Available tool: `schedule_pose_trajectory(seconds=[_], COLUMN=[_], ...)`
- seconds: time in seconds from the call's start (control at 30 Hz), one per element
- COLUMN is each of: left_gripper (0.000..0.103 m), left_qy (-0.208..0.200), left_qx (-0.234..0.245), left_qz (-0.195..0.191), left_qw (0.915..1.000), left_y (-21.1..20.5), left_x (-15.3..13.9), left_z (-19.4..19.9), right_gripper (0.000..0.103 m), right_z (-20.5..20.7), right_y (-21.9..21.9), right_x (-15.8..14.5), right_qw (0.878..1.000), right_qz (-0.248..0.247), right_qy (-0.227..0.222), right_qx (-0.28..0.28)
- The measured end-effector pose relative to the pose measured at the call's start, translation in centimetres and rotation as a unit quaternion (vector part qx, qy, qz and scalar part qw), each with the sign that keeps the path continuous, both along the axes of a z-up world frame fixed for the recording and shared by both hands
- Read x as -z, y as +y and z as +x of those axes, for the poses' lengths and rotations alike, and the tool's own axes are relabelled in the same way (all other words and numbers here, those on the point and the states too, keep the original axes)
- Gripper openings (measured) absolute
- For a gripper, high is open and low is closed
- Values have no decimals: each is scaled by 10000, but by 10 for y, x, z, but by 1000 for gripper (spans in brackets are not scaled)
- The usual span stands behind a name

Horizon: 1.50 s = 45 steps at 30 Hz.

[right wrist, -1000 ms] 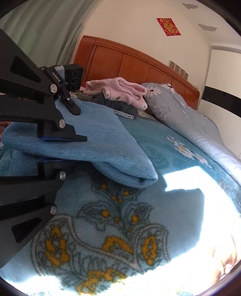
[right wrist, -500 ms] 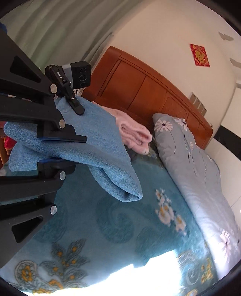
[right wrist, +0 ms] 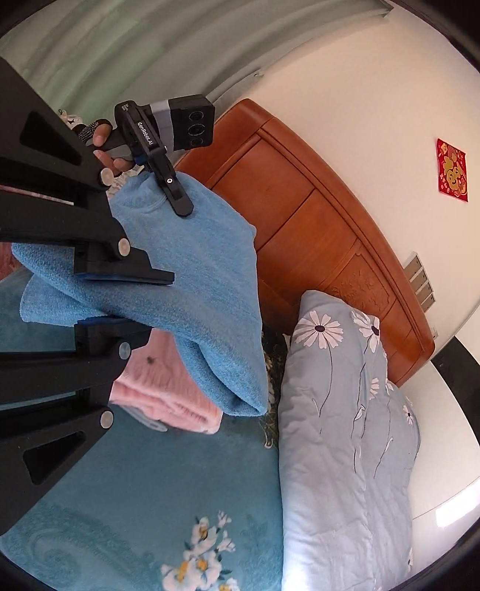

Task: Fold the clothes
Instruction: 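Carry the folded sweatshirt with both grippers toward the pink garment stack, then lower the folded sweatshirt onto the pink garment and open both grippers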

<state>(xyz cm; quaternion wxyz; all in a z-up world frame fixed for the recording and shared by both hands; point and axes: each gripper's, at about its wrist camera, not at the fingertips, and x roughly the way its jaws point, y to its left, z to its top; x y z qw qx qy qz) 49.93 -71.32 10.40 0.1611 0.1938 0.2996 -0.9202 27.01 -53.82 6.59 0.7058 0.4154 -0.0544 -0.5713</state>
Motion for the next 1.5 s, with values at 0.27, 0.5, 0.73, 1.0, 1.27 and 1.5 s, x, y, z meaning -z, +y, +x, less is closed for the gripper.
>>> schedule_pose_trajectory(seconds=[0.27, 0.5, 0.73, 1.0, 1.27, 1.5], left_gripper=[25, 28, 29, 49, 49, 60], left_qy=[115, -165, 88, -264, -737, -881], left_qx=[-688, -1065, -1183, -1067, -979, -1718], left_qz=[844, 1650, 1154, 608, 968, -95], left_qw=[9940, 9804, 9862, 9921, 9877, 9811], left_y=[-98, -114, -97, -70, -68, -4], left_x=[62, 142, 101, 67, 109, 77], left_z=[31, 43, 66, 50, 17, 25], right_gripper=[15, 17, 22, 32, 32, 39], right_z=[20, 8, 14, 13, 45, 58], right_y=[-73, -86, -80, -63, -75, -33], right_x=[23, 71, 59, 15, 31, 9], right_qw=[9994, 9948, 9938, 9921, 9889, 9898], right_qz=[310, 1013, 1045, 602, 926, 457], right_qy=[144, -43, 377, 1056, 1110, 1306], right_qx=[-59, 109, 37, 325, -356, -350])
